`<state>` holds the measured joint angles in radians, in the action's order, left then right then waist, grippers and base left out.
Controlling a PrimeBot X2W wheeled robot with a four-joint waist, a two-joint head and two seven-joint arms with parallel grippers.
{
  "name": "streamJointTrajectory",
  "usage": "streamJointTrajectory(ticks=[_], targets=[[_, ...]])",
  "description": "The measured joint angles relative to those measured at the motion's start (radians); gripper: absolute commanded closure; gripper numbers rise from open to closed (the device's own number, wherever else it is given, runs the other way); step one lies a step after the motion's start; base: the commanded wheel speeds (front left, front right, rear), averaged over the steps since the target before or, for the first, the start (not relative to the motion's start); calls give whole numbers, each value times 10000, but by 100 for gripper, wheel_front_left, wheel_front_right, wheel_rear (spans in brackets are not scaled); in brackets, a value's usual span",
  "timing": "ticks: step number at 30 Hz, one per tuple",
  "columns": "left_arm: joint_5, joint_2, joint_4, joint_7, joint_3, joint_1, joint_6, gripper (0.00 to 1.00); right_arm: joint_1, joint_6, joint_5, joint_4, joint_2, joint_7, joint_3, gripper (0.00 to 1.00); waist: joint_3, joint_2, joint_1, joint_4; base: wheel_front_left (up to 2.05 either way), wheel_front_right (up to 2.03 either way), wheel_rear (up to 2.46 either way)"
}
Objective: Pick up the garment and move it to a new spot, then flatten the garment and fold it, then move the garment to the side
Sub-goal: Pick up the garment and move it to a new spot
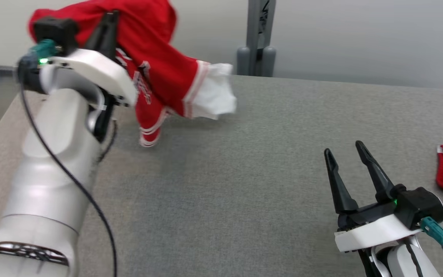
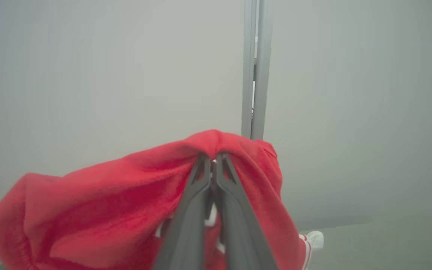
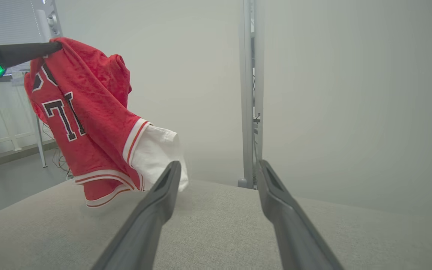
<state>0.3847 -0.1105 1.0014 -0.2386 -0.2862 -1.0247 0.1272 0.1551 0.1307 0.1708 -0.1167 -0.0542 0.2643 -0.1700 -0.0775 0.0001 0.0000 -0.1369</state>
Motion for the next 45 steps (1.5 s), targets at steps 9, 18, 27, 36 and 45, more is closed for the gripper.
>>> streamJointTrajectory(ticks=[9, 18, 27, 36, 45], targets=[[1392, 520, -2362, 920, -2334, 1155, 25, 100, -56, 0, 211, 153, 56, 0, 502, 0, 344, 0, 0, 853, 0, 0, 0], [2541, 631, -4383, 1662, -3175, 2059, -351, 100, -61, 0, 736, 42, 59, 0, 677, 0, 420, 0, 0, 1952, 0, 0, 0], [2612, 31, -1570, 2031, -3005, 2436, -1064, 100, 75, 0, 941, -4, 65, 2, 115, 0, 321, 0, 1, 3001, 0, 0, 0], [2592, -485, 1684, 1450, -2798, 2272, -1463, 0, 394, 0, 1112, 2, 65, 2, 75, 0, -327, 0, 0, 3473, 0, 0, 0], [2462, -738, 1896, -38, -2732, 1612, -1197, 0, 212, 0, 884, -134, 69, 2, 270, 0, -77, 0, 0, 2707, 0, 0, 0]])
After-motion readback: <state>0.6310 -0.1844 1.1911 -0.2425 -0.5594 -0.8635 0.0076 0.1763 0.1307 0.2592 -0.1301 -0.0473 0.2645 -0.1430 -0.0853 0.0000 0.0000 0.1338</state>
